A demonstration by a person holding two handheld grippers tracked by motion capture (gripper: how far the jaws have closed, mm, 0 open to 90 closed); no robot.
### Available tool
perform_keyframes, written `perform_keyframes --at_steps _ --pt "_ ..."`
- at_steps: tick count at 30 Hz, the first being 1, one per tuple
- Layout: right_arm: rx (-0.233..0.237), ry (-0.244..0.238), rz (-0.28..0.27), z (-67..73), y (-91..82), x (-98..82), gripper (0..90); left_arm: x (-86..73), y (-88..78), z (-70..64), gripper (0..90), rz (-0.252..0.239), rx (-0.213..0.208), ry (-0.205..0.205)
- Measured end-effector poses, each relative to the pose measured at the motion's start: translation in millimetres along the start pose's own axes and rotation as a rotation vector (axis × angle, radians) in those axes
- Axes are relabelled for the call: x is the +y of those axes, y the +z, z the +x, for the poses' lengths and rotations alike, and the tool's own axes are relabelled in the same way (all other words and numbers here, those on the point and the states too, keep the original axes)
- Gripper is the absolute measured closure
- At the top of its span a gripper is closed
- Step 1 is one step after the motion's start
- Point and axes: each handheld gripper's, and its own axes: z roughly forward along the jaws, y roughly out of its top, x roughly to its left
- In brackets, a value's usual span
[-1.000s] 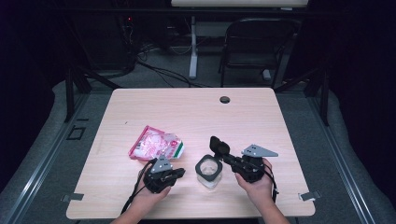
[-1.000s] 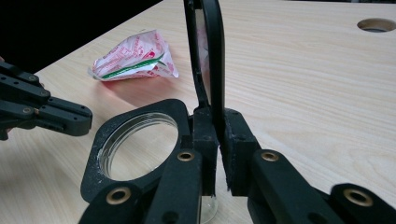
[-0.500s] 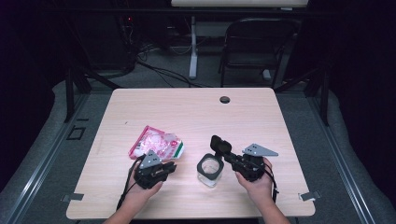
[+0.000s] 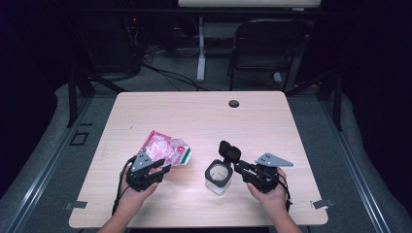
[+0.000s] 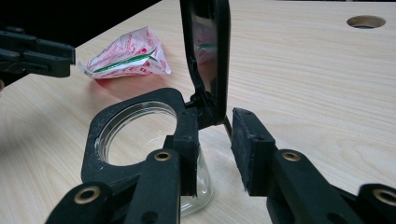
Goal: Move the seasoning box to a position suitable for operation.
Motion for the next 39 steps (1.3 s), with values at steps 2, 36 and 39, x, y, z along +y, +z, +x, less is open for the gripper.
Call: perform_keyframes --at_steps 2,36,39 --pt "0.001 0.005 0.0 -1.8 -0.9 -0.9 71.2 -1.8 1.1 4.7 59.6 0.004 0.007 -0.007" --pt "0.016 0.025 0.0 -2.4 0.3 -3.8 69.3 -7.6 26.7 -3.2 48.8 0.115 0.128 0.176" --pt "0.017 0.019 0.004 -2.3 -1.1 -4.2 69.2 -6.8 29.7 -3.0 49.4 0.118 0.134 0.183"
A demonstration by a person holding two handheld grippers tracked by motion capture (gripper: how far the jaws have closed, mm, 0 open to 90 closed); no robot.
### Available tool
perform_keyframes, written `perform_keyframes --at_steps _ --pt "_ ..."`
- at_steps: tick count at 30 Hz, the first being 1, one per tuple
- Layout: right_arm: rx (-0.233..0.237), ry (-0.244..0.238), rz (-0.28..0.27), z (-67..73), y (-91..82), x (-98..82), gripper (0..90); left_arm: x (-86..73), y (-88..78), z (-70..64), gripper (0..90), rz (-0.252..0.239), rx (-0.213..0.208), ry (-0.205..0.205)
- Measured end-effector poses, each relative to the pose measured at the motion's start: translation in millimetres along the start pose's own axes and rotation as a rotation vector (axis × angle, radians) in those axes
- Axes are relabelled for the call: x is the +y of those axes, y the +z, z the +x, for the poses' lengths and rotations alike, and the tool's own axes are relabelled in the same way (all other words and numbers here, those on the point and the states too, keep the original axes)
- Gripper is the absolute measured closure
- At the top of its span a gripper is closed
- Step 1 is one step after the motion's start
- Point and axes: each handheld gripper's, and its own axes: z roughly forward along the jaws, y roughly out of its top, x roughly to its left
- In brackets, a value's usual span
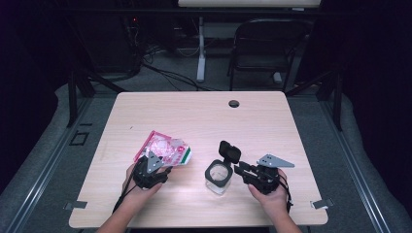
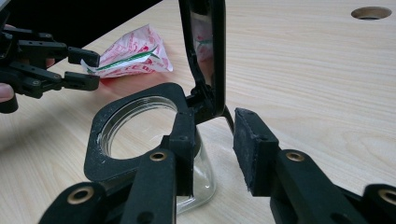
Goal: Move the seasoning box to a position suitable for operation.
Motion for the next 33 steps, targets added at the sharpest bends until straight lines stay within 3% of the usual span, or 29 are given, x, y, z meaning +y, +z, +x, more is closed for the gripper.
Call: perform_keyframes --at_steps 16,22,29,33 --pt "-0.021 0.012 -0.025 1.6 -12.8 -5.9 68.3 9.4 16.9 -4.2 49.0 -0.005 0.021 0.022" --pt "-0.029 0.006 -0.025 2.0 -17.0 -8.0 68.1 10.4 25.1 -4.9 48.3 0.005 0.053 0.062" --pt "-0.034 0.018 -0.035 2.4 -19.3 -9.5 67.9 9.9 30.9 -5.8 54.6 0.012 0.088 0.095" --pt "-0.034 0.01 -0.029 2.1 -19.0 -9.3 67.8 9.4 31.0 -4.9 60.5 0.009 0.096 0.091"
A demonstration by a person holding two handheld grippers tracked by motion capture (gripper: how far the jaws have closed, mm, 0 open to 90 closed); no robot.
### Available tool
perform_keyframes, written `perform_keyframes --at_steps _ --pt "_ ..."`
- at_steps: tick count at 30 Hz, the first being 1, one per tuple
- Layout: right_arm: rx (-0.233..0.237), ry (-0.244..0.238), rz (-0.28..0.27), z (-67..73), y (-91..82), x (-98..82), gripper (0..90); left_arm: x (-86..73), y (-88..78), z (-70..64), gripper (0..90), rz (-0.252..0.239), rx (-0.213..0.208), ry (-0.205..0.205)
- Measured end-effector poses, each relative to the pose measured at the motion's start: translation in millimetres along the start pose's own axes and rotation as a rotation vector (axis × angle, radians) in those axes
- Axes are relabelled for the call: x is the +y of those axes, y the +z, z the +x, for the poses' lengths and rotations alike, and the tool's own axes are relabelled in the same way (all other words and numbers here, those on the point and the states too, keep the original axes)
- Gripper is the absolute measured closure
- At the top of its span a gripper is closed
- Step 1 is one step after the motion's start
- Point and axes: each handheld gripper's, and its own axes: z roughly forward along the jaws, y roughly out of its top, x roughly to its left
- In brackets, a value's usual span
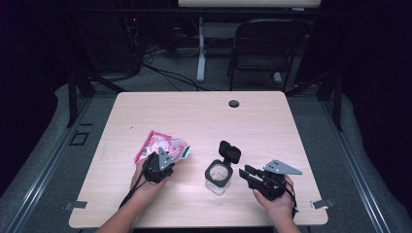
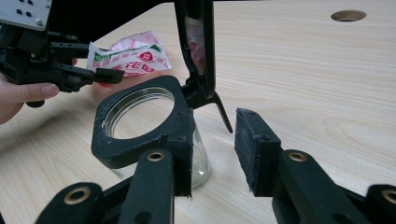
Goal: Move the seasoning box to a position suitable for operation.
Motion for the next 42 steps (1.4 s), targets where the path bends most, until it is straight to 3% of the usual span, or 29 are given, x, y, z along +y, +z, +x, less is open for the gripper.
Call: perform_keyframes --at_steps 7,25,42 --pt "0.002 0.002 -0.002 0.7 1.1 0.2 67.6 -2.4 1.1 4.6 72.3 0.003 -0.016 -0.028" --pt "0.0 0.007 -0.006 -0.3 0.6 -0.8 67.6 -9.5 2.8 21.2 87.9 -0.019 -0.084 -0.14" --pt "-0.001 0.003 -0.008 -1.3 -0.9 -0.6 67.6 -8.9 -5.5 33.5 90.0 -0.061 -0.097 -0.189"
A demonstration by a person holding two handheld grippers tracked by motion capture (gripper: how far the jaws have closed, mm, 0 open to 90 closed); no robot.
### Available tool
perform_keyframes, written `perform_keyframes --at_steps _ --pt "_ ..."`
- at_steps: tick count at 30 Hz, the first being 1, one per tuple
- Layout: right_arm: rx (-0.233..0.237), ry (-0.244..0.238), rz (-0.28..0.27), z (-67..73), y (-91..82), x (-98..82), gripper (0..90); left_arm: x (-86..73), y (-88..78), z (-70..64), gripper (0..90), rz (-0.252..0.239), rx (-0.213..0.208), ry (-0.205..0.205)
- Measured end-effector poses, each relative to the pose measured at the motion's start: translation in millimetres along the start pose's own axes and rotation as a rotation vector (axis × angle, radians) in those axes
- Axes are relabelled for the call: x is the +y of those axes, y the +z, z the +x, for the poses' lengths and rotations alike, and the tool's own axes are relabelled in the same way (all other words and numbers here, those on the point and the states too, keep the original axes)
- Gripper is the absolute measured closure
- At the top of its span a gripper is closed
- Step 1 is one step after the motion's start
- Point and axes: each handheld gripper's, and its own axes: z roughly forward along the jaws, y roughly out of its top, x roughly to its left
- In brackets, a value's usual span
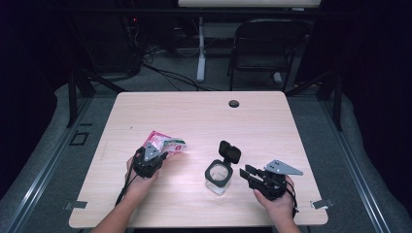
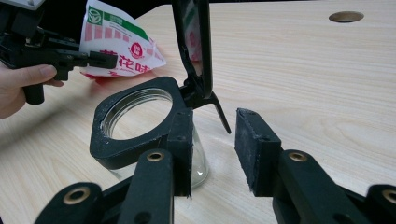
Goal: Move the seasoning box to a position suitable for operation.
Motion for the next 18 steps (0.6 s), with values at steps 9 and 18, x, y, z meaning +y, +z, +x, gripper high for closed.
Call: perform_keyframes --at_steps 9,18 --pt "-0.002 0.003 -0.008 -0.2 -0.7 0.4 67.6 1.3 -9.8 8.8 90.0 -0.038 0.01 -0.045" --pt "0.001 0.003 -0.006 -0.5 1.0 0.7 67.6 6.1 -32.1 28.4 90.0 -0.097 0.061 -0.082"
